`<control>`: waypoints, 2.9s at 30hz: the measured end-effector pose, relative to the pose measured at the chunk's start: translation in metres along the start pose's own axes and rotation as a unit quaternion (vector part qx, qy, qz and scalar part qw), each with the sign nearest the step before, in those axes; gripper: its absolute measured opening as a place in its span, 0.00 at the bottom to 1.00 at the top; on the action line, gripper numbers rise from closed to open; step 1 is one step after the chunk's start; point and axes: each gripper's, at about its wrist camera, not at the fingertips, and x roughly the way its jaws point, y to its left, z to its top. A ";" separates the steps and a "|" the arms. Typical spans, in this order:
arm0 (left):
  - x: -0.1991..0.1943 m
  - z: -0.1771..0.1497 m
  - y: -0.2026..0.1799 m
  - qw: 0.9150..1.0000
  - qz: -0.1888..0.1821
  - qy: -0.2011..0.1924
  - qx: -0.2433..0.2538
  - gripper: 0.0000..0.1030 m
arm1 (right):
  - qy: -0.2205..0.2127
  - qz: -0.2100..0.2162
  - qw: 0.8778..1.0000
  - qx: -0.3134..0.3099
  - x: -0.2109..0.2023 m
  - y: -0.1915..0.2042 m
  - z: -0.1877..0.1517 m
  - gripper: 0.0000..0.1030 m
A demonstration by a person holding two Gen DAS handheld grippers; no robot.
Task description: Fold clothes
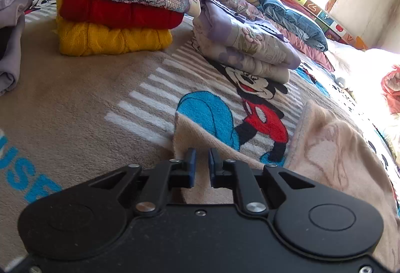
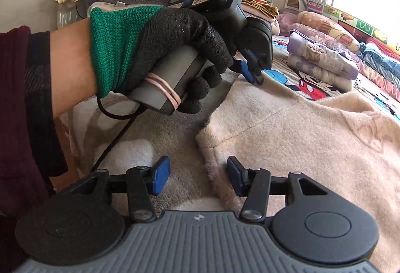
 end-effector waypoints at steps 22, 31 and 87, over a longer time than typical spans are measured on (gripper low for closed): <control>0.029 -0.072 -0.231 0.947 -0.165 0.103 0.257 0.42 | -0.095 -0.106 0.935 0.323 -0.141 -0.209 -0.090 0.54; 0.040 -0.056 -0.222 0.961 -0.163 0.096 0.200 0.48 | -0.101 -0.097 0.884 0.446 -0.137 -0.288 -0.127 0.55; 0.227 0.120 -0.152 0.964 -0.229 0.122 0.048 0.04 | -0.019 -0.008 0.981 0.193 -0.009 -0.312 -0.067 0.67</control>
